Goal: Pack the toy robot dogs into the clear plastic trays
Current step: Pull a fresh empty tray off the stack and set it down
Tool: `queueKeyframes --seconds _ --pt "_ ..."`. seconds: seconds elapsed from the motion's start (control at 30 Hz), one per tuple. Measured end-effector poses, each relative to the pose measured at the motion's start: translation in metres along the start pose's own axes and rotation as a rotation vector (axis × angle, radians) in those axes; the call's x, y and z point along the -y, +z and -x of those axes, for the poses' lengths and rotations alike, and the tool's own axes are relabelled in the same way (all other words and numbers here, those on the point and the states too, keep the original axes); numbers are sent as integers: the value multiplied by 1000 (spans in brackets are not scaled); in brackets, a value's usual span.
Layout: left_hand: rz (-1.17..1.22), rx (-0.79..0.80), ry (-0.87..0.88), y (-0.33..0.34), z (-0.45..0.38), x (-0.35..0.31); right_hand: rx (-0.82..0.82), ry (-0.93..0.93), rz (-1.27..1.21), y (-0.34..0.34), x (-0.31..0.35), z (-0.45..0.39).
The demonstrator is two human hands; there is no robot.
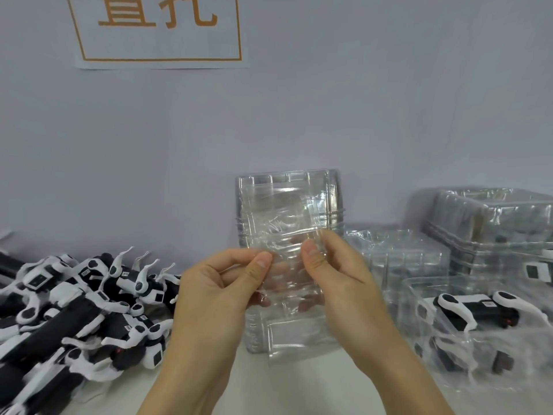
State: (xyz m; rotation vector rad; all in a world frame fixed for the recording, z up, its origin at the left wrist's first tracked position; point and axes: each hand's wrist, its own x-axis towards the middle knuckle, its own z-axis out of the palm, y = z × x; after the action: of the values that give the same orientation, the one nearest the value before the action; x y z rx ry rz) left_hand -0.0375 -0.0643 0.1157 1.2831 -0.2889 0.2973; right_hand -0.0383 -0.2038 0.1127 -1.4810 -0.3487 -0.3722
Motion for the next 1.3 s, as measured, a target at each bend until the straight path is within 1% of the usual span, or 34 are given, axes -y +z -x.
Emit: queueKeyframes --seconds 0.13,0.27,0.4,0.5,0.63,0.73,0.83,0.97,1.03,1.13,1.3 --pt "2 -24 23 -1 1 -2 34 -1 -26 -1 0 1" --pt "15 -37 27 -3 1 -4 -24 45 -110 -2 -1 0" --pt "47 -10 2 -4 0 -5 3 52 -115 -6 -4 -1" --pt "72 0 -23 -2 0 -3 -21 55 -111 -8 -3 -1" --pt "13 -43 24 0 1 -1 -26 -4 -21 -7 1 -2" --pt "-39 -75 73 0 2 0 -22 -27 2 -6 3 -1" --pt "-42 -92 75 2 1 1 -37 -32 1 -5 3 -1" --pt "20 -172 63 -4 -3 0 -113 -43 -25 -10 4 -3" --pt "9 -208 73 -7 -4 0 -116 -50 -34 -13 5 -3" --pt "-6 -208 74 -8 -5 2 -108 -45 -52 -12 5 -2" --pt "-101 -236 122 -13 -7 5 -97 -51 -53 -19 3 -4"
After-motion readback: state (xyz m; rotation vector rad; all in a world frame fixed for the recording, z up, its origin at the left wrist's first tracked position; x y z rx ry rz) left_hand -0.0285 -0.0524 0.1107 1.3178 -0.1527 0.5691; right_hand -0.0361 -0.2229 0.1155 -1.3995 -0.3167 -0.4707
